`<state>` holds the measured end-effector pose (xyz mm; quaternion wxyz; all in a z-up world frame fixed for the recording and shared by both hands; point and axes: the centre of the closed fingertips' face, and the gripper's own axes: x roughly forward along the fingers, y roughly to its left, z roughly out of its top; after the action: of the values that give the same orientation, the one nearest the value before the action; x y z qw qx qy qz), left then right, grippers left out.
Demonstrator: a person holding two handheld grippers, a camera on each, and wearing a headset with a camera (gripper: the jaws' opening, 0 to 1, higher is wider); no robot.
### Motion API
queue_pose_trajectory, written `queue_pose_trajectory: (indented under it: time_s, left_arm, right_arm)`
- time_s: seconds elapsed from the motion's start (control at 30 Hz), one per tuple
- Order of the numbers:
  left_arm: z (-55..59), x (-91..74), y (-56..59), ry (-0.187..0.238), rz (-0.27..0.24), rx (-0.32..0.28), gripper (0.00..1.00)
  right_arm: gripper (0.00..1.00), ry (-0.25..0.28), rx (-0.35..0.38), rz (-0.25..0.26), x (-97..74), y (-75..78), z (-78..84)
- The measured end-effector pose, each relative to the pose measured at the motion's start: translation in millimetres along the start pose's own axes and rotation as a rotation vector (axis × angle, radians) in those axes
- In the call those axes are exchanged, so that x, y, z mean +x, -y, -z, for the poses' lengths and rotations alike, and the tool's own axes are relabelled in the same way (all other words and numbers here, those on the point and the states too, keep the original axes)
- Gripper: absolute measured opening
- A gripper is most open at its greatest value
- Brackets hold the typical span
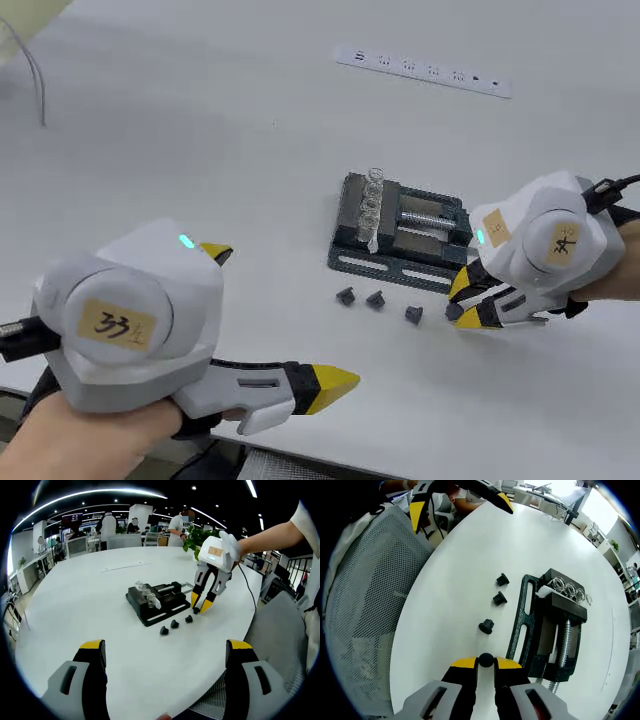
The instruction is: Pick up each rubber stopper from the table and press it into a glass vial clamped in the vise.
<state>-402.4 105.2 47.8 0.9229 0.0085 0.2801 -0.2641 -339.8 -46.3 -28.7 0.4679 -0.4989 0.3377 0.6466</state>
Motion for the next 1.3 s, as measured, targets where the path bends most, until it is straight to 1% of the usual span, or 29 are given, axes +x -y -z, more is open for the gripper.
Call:
queue_pose_trajectory:
  time_s: [0.3,0.63,0.93,1.07,1.27,1.3]
  left_arm:
    - [0.8,-0.1,-1.9,0.002,-0.001,-0.004,0.99]
    - [2.6,0.6,-0.4,0.0,0.003,-0.006,0.99]
    - [3.1,1.4,0.7,0.001,0.005,-0.007,0.99]
    - [3.8,1.2,0.7,0.001,0.005,-0.01,0.99]
    - [5.5,1.4,1.3,-0.002,0.005,-0.012,0.99]
    - [5.9,1.3,2.0,-0.005,0.006,-0.014,0.98]
  right_arm:
    - [0.09,-0.01,-0.009,-0.007,-0.2,0.3,1.8]
    - [0.09,-0.023,-0.018,-0.019,-2.0,-0.6,4.8]
    - [0.1,-0.014,-0.012,-0.026,-1.7,-0.8,2.9]
    - [0.1,-0.006,-0.004,-0.025,-3.6,1.6,1.9]
    - [0.09,-0.018,-0.009,-0.036,-4.3,-1.1,4.7]
    - [0.09,-0.018,-0.001,-0.037,-4.3,-1.3,4.9]
